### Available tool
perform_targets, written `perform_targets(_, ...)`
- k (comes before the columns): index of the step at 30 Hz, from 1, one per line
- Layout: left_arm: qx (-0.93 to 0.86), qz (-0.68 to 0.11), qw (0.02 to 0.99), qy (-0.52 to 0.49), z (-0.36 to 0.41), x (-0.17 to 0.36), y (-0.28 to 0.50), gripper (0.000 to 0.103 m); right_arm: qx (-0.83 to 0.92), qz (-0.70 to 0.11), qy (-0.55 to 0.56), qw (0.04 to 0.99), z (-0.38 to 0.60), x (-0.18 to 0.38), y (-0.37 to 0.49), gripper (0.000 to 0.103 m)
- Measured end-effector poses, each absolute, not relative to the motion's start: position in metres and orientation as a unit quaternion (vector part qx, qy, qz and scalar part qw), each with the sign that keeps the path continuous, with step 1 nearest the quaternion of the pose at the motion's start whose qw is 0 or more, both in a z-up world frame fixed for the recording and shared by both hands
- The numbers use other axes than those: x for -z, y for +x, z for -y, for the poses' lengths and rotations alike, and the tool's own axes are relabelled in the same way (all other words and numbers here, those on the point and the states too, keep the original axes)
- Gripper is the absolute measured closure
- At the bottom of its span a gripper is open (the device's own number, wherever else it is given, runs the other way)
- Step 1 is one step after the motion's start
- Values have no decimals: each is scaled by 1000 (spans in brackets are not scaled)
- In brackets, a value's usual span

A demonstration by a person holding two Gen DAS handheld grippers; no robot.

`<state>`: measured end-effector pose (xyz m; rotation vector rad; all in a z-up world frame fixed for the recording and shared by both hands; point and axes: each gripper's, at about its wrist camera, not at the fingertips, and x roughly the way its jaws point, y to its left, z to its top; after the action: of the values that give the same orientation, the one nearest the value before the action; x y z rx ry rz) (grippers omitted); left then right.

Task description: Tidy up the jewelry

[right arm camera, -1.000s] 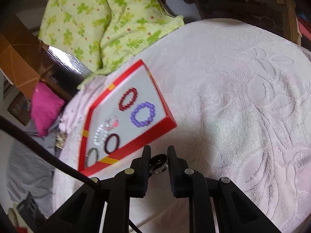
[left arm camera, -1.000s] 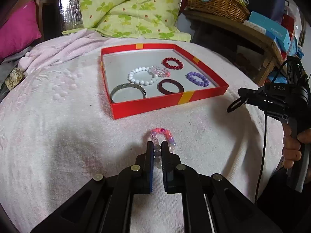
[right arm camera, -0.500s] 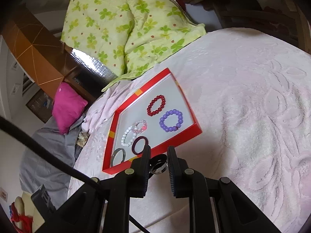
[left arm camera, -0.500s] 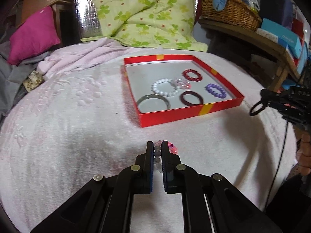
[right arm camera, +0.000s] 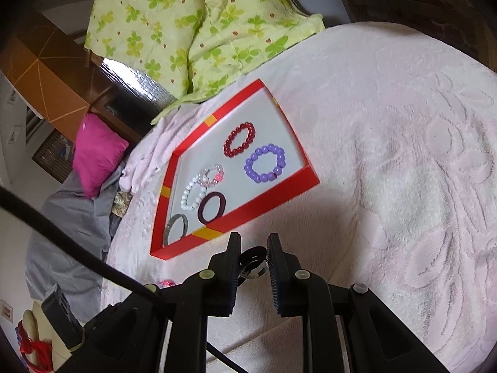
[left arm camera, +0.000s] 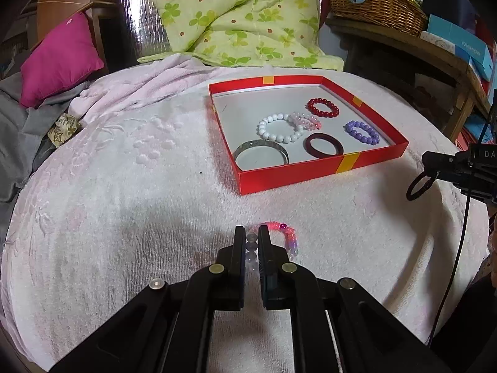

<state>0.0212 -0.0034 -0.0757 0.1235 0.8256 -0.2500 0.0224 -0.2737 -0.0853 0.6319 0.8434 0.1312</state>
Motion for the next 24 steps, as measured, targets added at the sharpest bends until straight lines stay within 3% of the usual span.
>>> perform_targets(8, 133, -442, 887, 26, -2, 85, 28, 95, -54, -431, 285, 854, 263, 98, 26, 84)
perform_targets(9, 136, -450, 883, 15, -4, 87, 30, 92, -52, -435, 285, 853, 262, 100, 27, 84)
perform_targets(11, 139, -463, 875, -2, -8, 90, 32, 76, -47, -443, 284, 849, 262, 103, 27, 84)
perform_targets(13, 136, -469, 873, -16, -12, 91, 32, 50, -37, -455, 282, 844, 263, 108, 28, 82)
perform_targets(24, 140, -467, 873, 6, -1, 98, 31, 33, -37, -476, 319, 819, 276, 124, 29, 82)
